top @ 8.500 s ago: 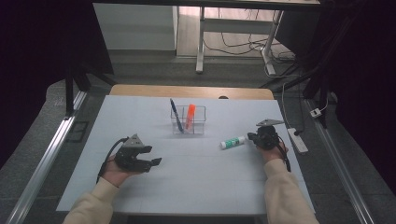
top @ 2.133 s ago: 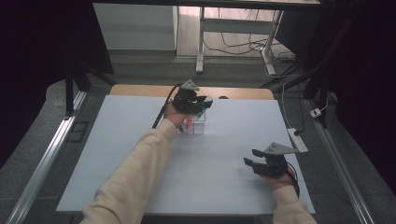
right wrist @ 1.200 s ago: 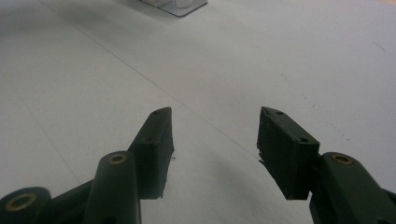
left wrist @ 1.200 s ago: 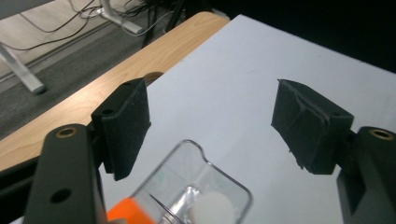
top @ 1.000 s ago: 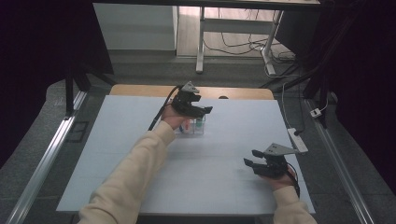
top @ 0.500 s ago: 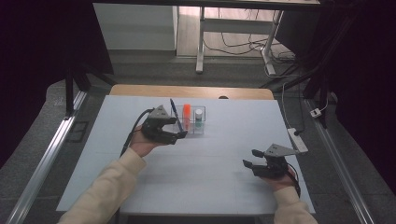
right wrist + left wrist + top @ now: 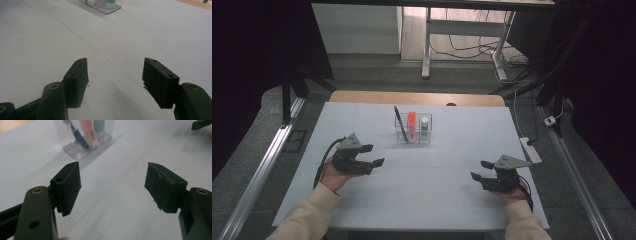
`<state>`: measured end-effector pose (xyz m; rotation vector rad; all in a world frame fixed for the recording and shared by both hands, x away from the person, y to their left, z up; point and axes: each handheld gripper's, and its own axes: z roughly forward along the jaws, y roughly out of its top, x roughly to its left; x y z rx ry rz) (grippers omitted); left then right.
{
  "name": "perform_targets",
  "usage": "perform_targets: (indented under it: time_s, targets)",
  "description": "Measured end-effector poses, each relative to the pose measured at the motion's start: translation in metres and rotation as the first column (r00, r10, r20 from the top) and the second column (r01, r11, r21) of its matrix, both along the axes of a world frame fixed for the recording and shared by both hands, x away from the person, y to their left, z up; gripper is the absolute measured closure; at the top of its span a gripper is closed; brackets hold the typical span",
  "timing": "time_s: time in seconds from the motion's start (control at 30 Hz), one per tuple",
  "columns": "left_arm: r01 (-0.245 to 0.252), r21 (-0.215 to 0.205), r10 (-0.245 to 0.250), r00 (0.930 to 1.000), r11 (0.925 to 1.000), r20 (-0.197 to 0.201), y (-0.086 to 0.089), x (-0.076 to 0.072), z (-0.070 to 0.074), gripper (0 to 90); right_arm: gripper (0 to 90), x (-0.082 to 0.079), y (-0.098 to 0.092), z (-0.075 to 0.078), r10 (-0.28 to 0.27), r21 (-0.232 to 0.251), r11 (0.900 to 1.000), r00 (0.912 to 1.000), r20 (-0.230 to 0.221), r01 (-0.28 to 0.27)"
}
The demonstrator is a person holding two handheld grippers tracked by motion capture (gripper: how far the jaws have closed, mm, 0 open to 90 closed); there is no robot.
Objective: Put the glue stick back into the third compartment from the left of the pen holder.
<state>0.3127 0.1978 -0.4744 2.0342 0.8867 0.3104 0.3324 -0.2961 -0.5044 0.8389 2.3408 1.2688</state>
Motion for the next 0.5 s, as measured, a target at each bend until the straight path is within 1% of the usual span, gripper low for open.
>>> perform_targets:
  time_s: [0.13, 0.2, 0.4, 0.5]
  targets:
    - [-0.022, -0.009, 0.022, 0.9997, 0.9997, -0.009, 0.01, -0.008, -0.006, 29.2, 37.4, 0.0, 0.0, 0.0, 0.008, 0.001, 1.0, 0.9999, 0.007, -0.008]
    - [-0.028, -0.015, 0.028, 0.9995, 0.9995, -0.013, 0.012, -0.01, -0.008, 29.3, 37.4, -0.001, 0.001, 0.001, 0.009, 0.002, 1.0, 0.9999, 0.01, -0.009]
    - [-0.027, -0.006, 0.027, 0.9996, 0.9996, -0.011, 0.01, -0.012, -0.01, 29.3, 37.3, -0.002, 0.003, 0.003, 0.02, 0.002, 1.0, 0.9993, 0.03, -0.02]
    - [-0.026, -0.006, 0.026, 0.9995, 0.9996, -0.02, 0.01, -0.014, -0.013, 29.2, 37.3, -0.003, 0.002, 0.004, 0.021, 0.003, 1.0, 0.9992, 0.035, -0.021]
